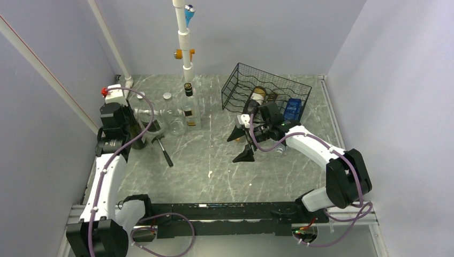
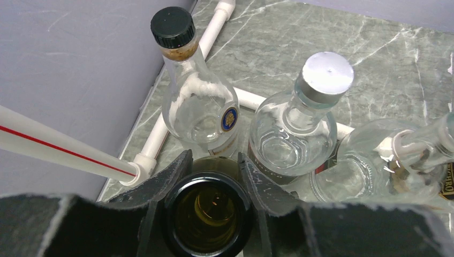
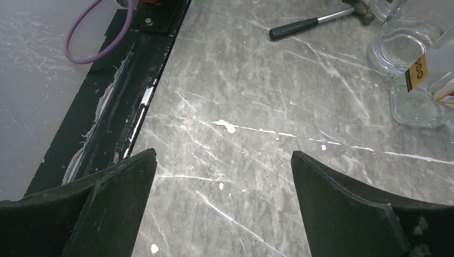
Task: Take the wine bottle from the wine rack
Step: Place the wine bottle at the center of the board.
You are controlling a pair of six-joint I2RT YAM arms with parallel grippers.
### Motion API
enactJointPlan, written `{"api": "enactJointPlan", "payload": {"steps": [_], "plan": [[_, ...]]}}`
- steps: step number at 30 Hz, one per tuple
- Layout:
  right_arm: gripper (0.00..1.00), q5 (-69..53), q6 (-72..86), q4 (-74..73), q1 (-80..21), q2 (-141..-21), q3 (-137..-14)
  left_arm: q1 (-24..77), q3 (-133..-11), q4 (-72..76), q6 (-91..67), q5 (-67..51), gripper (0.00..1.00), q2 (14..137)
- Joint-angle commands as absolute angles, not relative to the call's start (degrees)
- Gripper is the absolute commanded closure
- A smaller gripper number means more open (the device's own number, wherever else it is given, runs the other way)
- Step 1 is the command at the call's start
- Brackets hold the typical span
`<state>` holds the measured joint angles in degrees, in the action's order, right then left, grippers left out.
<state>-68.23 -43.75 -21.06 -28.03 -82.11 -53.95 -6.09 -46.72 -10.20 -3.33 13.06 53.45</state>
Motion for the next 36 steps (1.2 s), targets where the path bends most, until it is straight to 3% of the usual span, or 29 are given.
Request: {"api": "enactJointPlan", "payload": {"steps": [1, 3, 7, 15, 28, 36], "plan": [[0.00, -71.0, -45.7, -21.3, -27.6, -80.7, -54.5, -7.2, -47.7, -1.7, -4.4, 13.0, 1.00, 53.9], [0.00, -71.1, -45.7, -21.4, -27.6, -80.8, -54.5, -7.4, -47.7, -1.9, -4.5, 13.5, 0.99, 54.5], [0.00, -71.1, -46.0, -21.8, -27.6, -81.0, -54.6, -7.6, -47.9, -2.6, -5.4, 14.2, 0.70, 55.4], [0.00, -71.1, -46.4, -22.1, -27.5, -81.0, -54.7, -8.0, -49.3, -5.3, -7.1, 15.4, 0.29, 56.2], [0.00, -71.1, -47.2, -23.1, -27.4, -81.1, -55.0, -8.0, -52.6, -10.7, -9.4, 14.2, 0.02, 53.1], [0.00, -71.3, -47.5, -23.5, -27.2, -80.9, -55.2, -7.9, -53.6, -15.1, -10.9, 11.0, 0.01, 49.6]]}}
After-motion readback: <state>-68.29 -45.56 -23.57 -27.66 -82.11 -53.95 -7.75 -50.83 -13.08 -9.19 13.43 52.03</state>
